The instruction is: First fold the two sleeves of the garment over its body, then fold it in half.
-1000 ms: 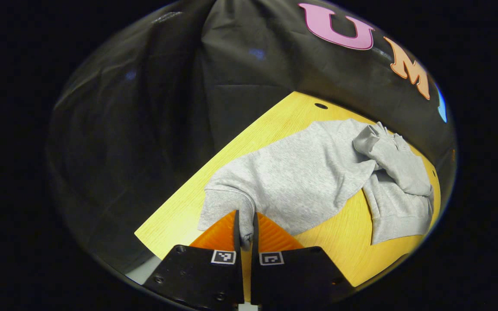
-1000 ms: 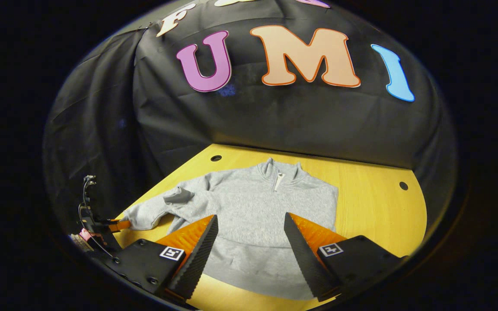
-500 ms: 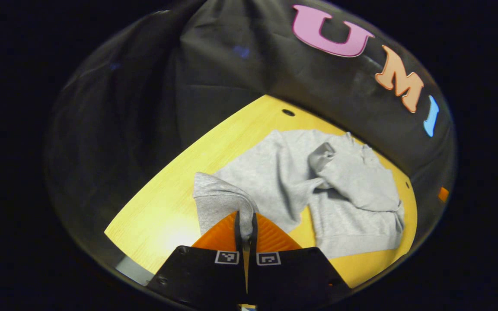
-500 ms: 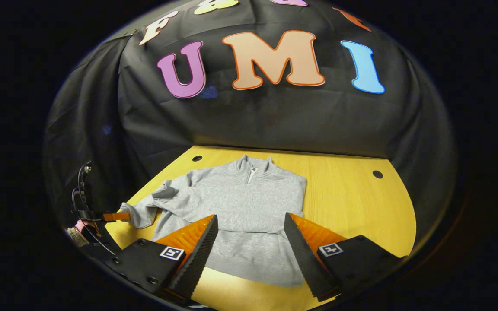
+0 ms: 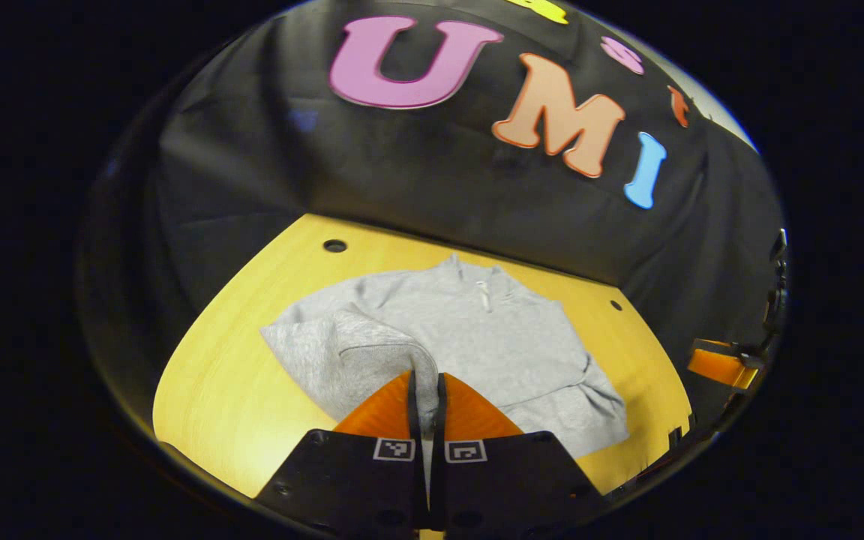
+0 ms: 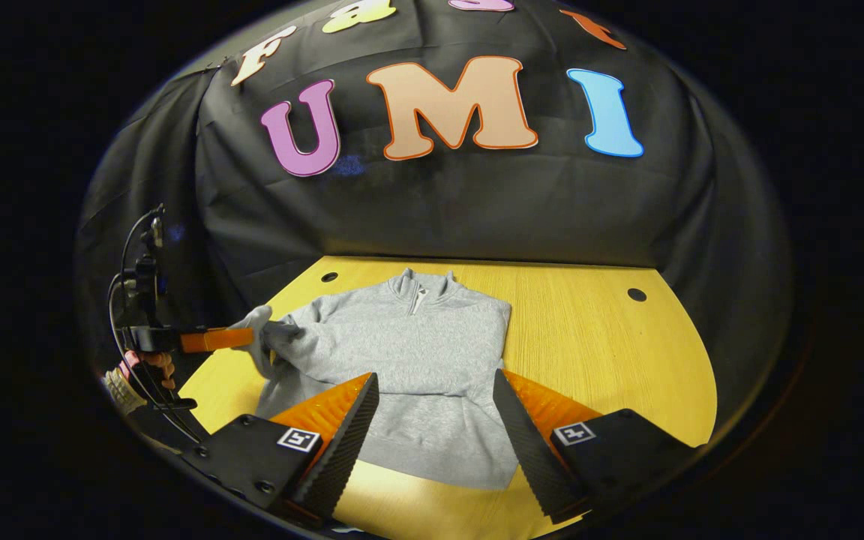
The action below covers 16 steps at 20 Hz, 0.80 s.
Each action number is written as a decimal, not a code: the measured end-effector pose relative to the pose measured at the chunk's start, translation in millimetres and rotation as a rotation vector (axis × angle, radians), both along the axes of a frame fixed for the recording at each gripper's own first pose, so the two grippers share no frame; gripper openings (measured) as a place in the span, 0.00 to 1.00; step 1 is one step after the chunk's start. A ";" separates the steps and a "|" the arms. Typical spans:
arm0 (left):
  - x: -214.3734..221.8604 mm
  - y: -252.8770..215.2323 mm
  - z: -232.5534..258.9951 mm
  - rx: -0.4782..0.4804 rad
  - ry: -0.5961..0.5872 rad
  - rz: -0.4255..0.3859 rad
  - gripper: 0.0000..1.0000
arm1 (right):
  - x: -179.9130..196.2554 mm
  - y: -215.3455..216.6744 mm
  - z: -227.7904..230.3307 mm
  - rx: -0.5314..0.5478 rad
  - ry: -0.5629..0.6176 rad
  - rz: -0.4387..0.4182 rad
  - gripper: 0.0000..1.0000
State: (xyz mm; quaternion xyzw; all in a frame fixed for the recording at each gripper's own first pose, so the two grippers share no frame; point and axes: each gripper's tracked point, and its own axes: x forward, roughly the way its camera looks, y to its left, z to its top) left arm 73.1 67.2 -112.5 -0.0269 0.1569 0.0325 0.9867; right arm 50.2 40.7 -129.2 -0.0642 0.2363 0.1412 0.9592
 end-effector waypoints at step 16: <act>108.2 -211.8 3.4 0.093 -0.029 -0.375 0.00 | -4.8 -74.2 -11.3 0.004 0.036 -0.048 0.97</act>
